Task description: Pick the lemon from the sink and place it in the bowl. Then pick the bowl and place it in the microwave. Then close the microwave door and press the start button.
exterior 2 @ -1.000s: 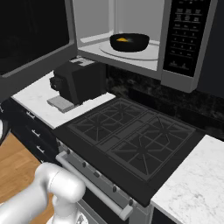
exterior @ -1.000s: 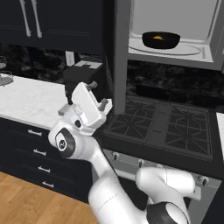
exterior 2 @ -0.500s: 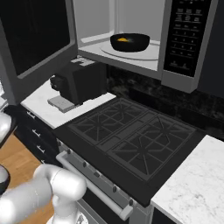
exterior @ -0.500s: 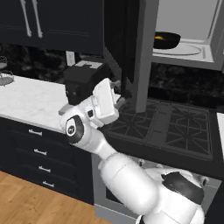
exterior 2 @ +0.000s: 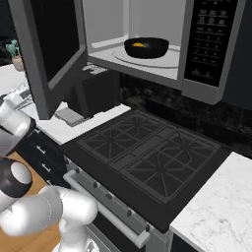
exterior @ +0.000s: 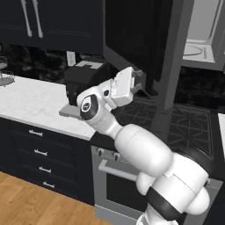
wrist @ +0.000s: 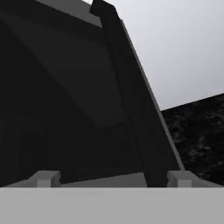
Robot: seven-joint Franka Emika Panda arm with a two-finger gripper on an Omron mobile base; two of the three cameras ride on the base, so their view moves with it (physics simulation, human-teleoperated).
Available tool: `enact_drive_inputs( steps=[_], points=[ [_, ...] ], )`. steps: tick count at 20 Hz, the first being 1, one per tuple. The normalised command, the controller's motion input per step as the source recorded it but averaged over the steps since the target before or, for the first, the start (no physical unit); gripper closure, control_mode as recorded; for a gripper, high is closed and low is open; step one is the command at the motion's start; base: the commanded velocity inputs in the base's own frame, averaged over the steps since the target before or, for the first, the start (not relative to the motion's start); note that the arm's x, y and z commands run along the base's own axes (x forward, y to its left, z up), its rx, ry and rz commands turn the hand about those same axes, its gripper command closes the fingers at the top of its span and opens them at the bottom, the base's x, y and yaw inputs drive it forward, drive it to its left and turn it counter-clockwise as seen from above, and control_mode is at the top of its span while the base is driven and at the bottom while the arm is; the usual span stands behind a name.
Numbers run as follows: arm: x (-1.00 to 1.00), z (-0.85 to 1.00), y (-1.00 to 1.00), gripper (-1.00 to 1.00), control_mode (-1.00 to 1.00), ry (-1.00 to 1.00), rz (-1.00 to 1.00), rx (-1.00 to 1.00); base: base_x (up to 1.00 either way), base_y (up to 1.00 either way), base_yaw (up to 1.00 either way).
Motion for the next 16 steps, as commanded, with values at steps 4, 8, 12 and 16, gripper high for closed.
enact_drive_inputs(
  steps=[4,8,12,16],
  points=[
    [0.0,0.56,-1.0,-1.0,-1.0,0.03,0.05,0.06,0.0,0.0,0.0],
    [0.3,0.21,-1.0,-1.0,-1.0,0.15,0.19,0.08,0.0,0.0,0.0],
    [0.28,0.0,-1.0,-1.0,-1.0,0.13,0.37,0.11,0.0,0.0,0.0],
    [0.41,0.07,-0.98,-1.0,-1.0,0.03,0.41,0.12,0.0,0.0,0.0]
  ],
)
